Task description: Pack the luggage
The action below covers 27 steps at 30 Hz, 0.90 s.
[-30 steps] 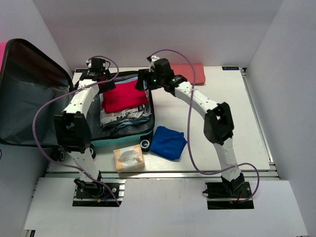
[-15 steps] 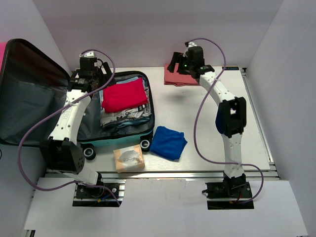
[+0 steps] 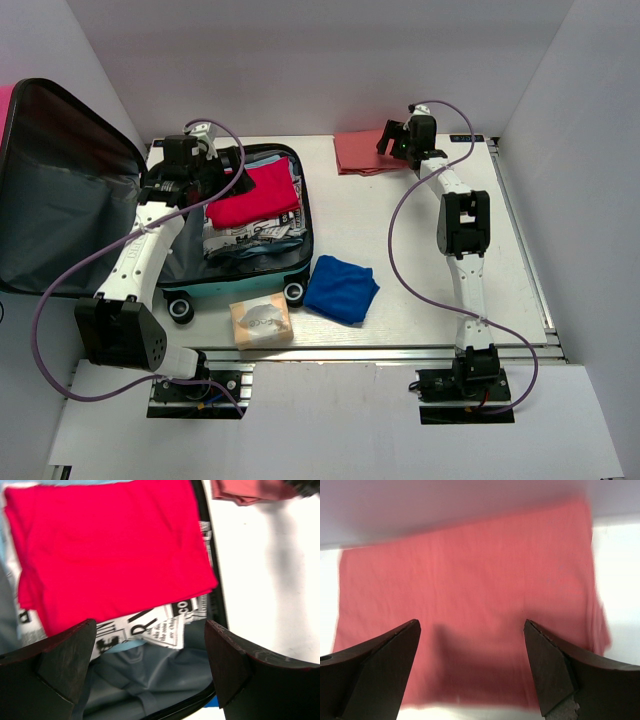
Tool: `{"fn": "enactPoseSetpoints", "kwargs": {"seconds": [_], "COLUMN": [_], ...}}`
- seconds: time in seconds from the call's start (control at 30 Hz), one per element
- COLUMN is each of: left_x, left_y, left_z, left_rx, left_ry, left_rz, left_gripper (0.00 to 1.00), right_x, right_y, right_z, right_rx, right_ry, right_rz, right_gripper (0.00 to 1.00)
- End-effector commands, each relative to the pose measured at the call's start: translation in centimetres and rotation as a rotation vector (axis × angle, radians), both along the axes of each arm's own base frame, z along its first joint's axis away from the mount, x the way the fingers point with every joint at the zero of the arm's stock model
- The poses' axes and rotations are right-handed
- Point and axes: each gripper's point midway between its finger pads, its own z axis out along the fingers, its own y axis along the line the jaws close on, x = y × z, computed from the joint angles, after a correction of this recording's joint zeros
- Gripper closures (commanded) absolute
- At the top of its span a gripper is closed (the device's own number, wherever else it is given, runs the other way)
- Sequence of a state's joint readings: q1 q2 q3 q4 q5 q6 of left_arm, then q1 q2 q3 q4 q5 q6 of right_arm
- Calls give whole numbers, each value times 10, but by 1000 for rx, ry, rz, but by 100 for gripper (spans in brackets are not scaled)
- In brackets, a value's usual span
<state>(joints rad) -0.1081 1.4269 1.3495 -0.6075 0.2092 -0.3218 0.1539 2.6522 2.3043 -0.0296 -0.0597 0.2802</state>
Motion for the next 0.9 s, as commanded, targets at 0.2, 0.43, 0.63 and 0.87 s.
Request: {"fn": "enactPoseSetpoints", "kwargs": {"seconds": [0.2, 0.43, 0.63, 0.87], "left_x": [39, 57, 47, 69], "left_y": [-20, -32, -60, -128], "left_z": [35, 36, 30, 20], "left_rx": [-45, -69, -106, -17], "left_ry": [-98, -56, -43, -29], "left_rz": [-88, -113, -189, -358], "left_gripper": [2, 2, 2, 2], "right_x": [-107, -225, -321, -422], "right_y": [-10, -21, -23, -25], "right_z": [-27, -28, -51, -60], "right_rx": [-9, -31, 1, 35], "right_ry": [280, 357, 537, 654], "right_rz": [-8, 7, 8, 15], "right_gripper": [11, 11, 11, 11]}}
